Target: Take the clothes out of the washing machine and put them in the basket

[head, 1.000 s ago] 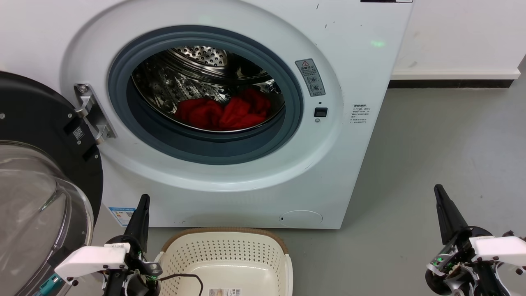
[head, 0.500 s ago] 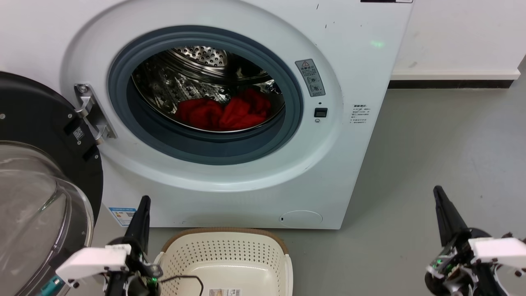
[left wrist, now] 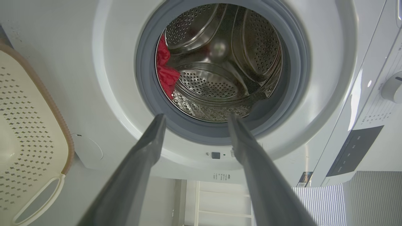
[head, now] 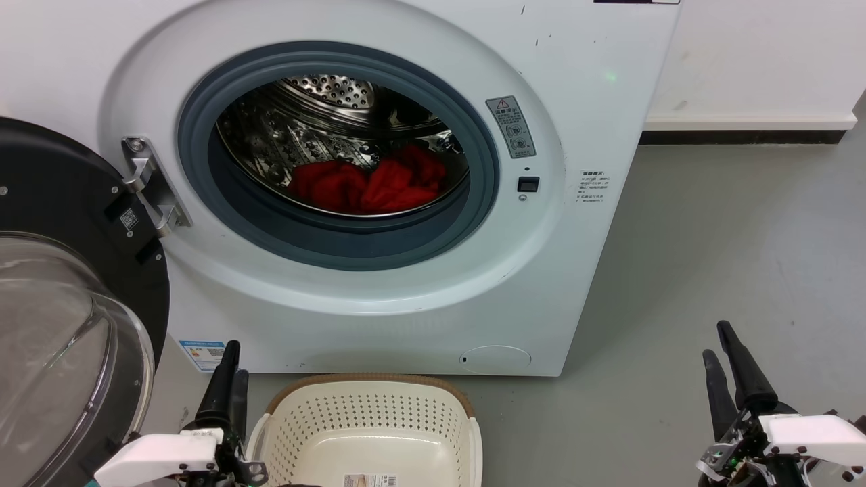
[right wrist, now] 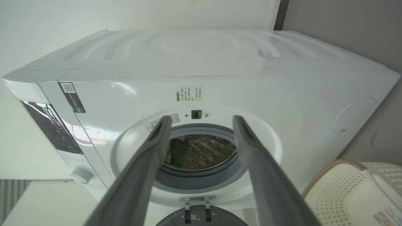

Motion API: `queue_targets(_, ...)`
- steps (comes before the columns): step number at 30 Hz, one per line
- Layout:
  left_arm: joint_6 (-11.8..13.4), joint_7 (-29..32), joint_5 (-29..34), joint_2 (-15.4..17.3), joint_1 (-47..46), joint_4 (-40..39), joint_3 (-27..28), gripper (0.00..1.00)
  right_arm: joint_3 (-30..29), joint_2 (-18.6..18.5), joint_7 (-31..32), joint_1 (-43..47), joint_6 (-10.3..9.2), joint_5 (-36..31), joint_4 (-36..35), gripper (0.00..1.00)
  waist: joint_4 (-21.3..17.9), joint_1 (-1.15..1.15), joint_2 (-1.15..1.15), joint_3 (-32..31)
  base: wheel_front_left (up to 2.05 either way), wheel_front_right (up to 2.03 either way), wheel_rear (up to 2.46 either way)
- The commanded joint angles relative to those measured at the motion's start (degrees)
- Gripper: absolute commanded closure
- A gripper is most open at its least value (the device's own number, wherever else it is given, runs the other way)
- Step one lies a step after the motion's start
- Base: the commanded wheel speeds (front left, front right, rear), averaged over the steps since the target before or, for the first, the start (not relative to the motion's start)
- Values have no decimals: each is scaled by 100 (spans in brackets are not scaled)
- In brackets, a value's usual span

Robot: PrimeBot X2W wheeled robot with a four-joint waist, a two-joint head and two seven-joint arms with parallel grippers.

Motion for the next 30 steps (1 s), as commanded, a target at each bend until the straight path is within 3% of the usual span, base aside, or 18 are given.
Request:
queue_targets(1,-4,-89,228,11,-53,-94,58,0,9,-19,-87,-42,0,-112,-108,0,-1,0,0,1,0,0,0)
queue_targets(5,-4,-195,543,12,-47,-111,158,0,-23,-21,-192,-29,0,-456,-68,0,-5,0,0,3,0,0,0)
queue_targets(15,75,-413,1546,14,-26,-391,347,0,-249,-25,-412,-74,0,-2031,-173,0,-20,0,0,10,0,0,0)
queue_targets(25,604,-631,2805,17,90,-1092,220,0,-197,-30,-634,5,0,-4002,-828,0,-33,0,0,21,0,0,0)
queue_targets(30,768,-733,3124,18,147,-1287,143,0,-84,-32,-736,78,0,-4815,-1054,0,-28,0,0,17,0,0,0)
